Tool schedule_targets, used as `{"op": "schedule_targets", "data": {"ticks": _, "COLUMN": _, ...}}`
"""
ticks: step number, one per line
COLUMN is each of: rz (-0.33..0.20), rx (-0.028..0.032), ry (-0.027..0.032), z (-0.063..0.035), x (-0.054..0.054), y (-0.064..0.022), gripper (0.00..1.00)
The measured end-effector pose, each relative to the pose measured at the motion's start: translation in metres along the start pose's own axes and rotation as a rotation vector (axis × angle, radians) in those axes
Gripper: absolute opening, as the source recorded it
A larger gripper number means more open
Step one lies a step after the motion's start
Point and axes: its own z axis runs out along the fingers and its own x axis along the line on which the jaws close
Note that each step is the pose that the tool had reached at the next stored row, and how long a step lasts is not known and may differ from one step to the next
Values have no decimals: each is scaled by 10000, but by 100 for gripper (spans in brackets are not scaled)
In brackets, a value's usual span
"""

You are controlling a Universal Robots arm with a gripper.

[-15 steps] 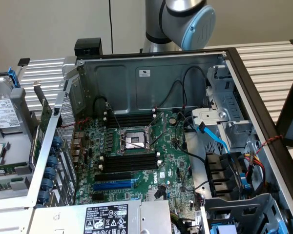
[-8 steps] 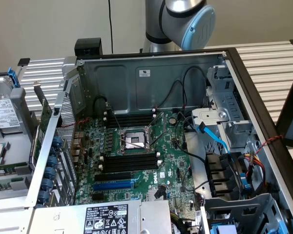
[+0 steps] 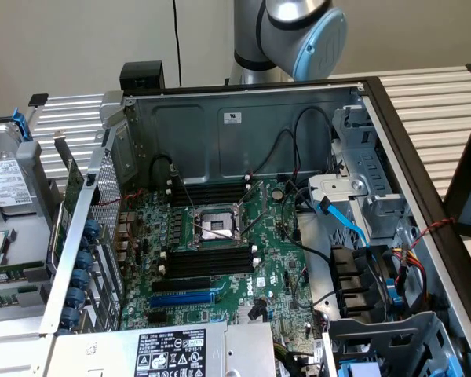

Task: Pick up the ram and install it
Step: 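Pick up the ram and move it above insertion slot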

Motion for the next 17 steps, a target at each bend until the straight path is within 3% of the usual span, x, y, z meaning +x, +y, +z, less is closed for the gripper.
{"op": "schedule_targets", "data": {"ticks": 5, "rz": -42, "rx": 1, "ry": 0, "z": 91, "x": 1, "y": 5, "gripper": 42}}
{"op": "schedule_targets", "data": {"ticks": 11, "rz": -483, "rx": 5, "ry": 1, "z": 202, "x": 8, "y": 5, "gripper": 42}}
{"op": "schedule_targets", "data": {"ticks": 17, "rz": -499, "rx": 3, "ry": 3, "z": 309, "x": 11, "y": 7, "gripper": 42}}
